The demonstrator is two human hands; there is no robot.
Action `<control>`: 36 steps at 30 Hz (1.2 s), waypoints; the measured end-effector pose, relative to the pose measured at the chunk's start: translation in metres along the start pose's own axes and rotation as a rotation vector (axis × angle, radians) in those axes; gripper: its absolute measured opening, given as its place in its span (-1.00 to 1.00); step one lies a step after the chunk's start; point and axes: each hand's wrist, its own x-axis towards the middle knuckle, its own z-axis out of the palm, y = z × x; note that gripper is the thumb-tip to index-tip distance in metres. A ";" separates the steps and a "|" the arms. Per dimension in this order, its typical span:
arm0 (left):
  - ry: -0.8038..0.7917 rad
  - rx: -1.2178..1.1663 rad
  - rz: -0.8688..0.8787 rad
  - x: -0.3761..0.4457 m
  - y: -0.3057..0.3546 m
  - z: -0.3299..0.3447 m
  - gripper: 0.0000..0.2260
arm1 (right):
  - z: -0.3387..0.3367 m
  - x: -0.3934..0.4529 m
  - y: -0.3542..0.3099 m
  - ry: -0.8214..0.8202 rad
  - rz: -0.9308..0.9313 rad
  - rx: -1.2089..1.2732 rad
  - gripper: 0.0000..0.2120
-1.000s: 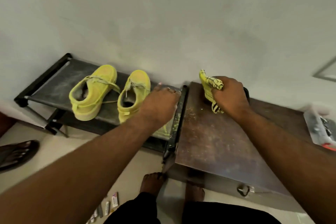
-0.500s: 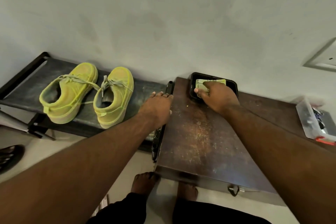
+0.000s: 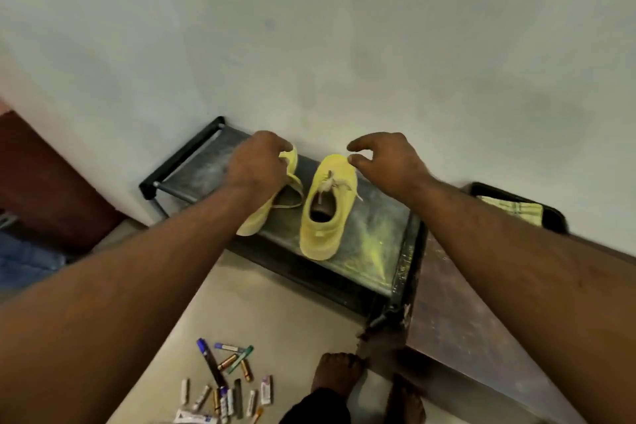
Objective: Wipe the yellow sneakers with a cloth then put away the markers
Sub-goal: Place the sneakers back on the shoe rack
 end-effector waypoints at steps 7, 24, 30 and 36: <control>-0.380 0.516 0.023 0.043 -0.032 0.039 -0.47 | 0.053 0.051 -0.028 -0.219 0.045 -0.050 -0.77; 0.086 -0.715 -0.140 0.023 -0.077 -0.001 -0.89 | 0.098 0.075 -0.071 -0.285 0.018 0.012 -0.79; 0.018 -0.739 -0.314 -0.011 -0.107 0.001 -0.93 | 0.074 0.081 -0.117 -0.288 0.128 0.442 -0.94; -0.195 -0.797 -0.344 -0.031 -0.106 0.001 -0.76 | 0.096 0.078 -0.141 -0.188 0.114 0.603 -0.80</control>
